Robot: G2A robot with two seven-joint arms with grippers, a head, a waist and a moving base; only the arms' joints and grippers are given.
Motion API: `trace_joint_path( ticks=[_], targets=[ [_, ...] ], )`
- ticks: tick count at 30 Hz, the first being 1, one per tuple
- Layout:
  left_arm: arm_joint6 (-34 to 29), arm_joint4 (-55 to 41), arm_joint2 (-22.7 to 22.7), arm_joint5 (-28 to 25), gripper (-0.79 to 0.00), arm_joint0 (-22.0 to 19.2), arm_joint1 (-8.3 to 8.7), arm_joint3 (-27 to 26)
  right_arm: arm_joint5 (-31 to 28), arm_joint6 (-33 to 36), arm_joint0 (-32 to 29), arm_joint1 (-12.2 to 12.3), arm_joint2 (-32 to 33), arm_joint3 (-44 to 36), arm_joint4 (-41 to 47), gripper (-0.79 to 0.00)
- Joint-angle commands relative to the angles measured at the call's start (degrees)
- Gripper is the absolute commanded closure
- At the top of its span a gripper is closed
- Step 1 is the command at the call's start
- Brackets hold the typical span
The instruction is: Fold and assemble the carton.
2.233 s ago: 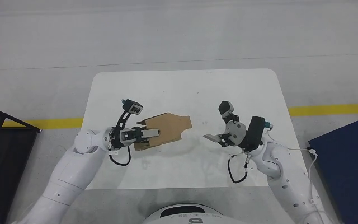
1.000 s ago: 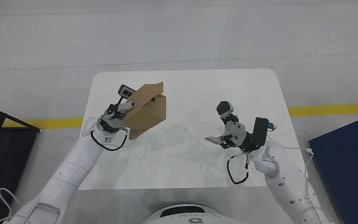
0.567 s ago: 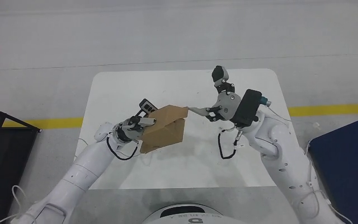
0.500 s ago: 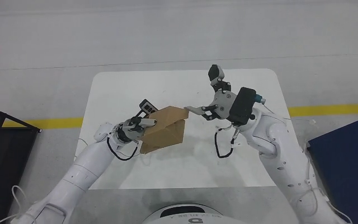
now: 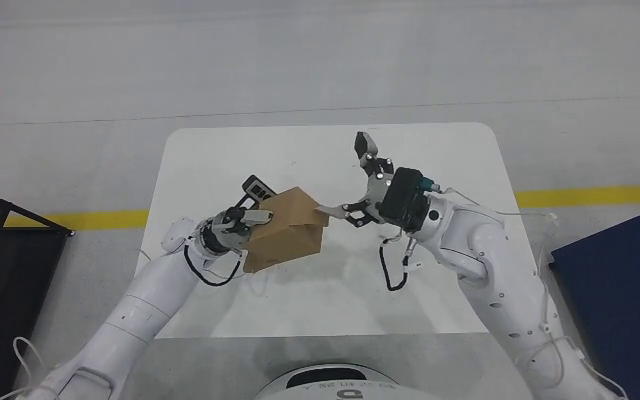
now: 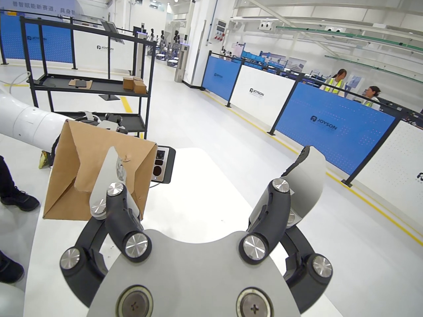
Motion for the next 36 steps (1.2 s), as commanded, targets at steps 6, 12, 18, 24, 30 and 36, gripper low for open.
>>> trace_joint_path(
  ticks=[6,12,18,24,30,36],
  targets=[
    [0.0,0.36,0.42,0.03,0.0,-0.07,-0.04,-0.58,-0.99,2.08,-0.15,0.09,-0.75,-0.36,-1.59,-0.785],
    [0.0,-0.39,-0.01,0.05,0.0,0.2,0.01,-0.94,-1.96,2.81,0.06,0.12,-1.07,0.0,-1.37,-0.785],
    [0.0,-0.42,0.06,0.75,0.0,0.32,0.02,-1.27,-2.2,3.29,-0.18,0.23,-0.52,0.18,-0.77,-0.785],
    [0.0,0.11,0.53,1.0,0.0,0.16,-0.02,-1.32,-1.93,5.81,1.87,-0.09,-2.7,0.51,-0.54,-0.785],
    [0.0,-0.18,0.6,1.16,0.0,0.01,-0.02,-1.39,-1.3,8.78,5.11,-0.65,-5.46,1.73,0.32,-0.785],
    [0.0,-0.42,0.58,1.14,0.0,0.01,0.0,-1.38,-0.27,10.47,6.42,-0.95,-6.74,2.31,0.64,-0.785]
  ],
)
